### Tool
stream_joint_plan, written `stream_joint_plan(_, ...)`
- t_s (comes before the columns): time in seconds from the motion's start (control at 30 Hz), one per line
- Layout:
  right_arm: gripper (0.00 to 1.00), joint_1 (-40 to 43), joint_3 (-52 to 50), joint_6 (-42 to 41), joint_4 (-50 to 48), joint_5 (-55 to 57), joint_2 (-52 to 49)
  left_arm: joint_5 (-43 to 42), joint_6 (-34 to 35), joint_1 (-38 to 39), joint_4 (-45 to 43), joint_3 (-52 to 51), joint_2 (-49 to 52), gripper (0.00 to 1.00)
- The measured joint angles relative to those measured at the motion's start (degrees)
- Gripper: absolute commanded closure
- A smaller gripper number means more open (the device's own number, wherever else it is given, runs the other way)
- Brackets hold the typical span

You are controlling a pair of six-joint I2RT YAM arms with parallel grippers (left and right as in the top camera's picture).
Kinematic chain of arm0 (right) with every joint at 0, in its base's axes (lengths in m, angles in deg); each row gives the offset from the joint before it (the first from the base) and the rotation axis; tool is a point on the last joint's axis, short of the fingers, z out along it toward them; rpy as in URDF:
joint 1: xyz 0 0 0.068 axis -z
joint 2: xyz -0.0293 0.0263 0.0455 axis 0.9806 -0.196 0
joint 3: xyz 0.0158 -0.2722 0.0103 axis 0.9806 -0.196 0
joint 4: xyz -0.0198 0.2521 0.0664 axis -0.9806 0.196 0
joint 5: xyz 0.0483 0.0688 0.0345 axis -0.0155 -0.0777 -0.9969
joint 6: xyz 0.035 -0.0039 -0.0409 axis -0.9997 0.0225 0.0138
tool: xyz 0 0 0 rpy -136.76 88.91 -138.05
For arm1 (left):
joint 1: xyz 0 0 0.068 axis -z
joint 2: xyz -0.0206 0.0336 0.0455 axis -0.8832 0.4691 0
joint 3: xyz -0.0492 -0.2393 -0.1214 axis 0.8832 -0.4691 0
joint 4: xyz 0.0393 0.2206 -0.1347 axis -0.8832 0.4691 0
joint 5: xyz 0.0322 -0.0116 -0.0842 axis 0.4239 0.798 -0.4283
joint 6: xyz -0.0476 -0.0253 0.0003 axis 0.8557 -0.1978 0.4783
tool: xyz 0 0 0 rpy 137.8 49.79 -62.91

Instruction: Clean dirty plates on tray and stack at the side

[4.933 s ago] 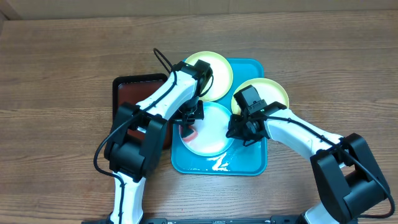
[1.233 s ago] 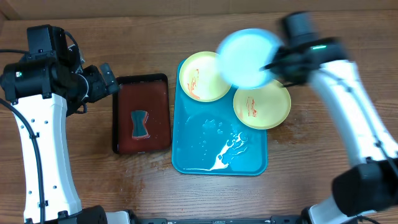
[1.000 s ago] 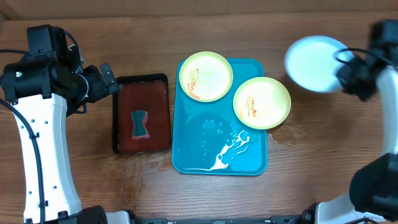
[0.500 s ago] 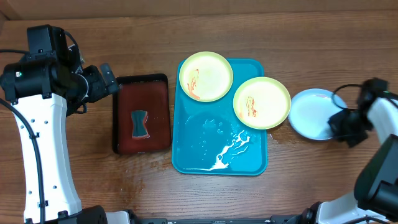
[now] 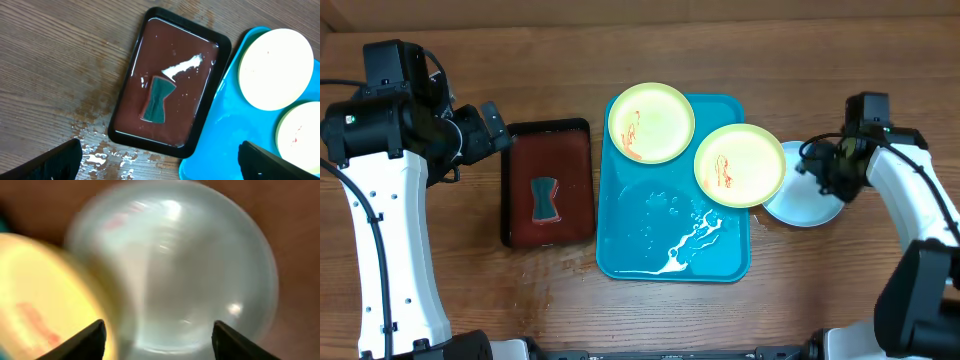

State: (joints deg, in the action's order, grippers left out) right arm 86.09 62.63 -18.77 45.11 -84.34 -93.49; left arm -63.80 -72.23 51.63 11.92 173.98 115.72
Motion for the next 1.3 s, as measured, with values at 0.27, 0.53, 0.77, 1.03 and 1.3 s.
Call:
stream_joint_plan(0.27, 0.44, -3.3, -0.11, 4.04, -11.26, -5.64, -0.98, 0.0, 0.0, 0.0, -0.02, 0.0, 0.0, 0.0)
stream_joint_plan(0.53, 0.96, -6.8, -1.97, 4.57, -9.99, -6.69, -6.1, 0.0, 0.0, 0.0, 0.0, 0.0, 0.0, 0.0)
stream_joint_plan(0.77, 0.96, -7.04, -2.03, 4.57, -5.14, -7.02, -4.26, -0.09, 0.68, 0.0, -2.82, 0.0, 0.0, 0.0)
stream_joint_plan(1.03, 0.96, -14.53, -2.01, 4.57, -0.02, -8.17, 7.5, -6.03, 1.9, 0.22, -1.44, 0.0, 0.0, 0.04)
stream_joint_plan(1.3, 0.96, -24.68, -3.61, 0.35, 2.49, -8.04, 6.86, -4.2, -1.11, 5.62, -2.84, -6.23, -0.02, 0.17)
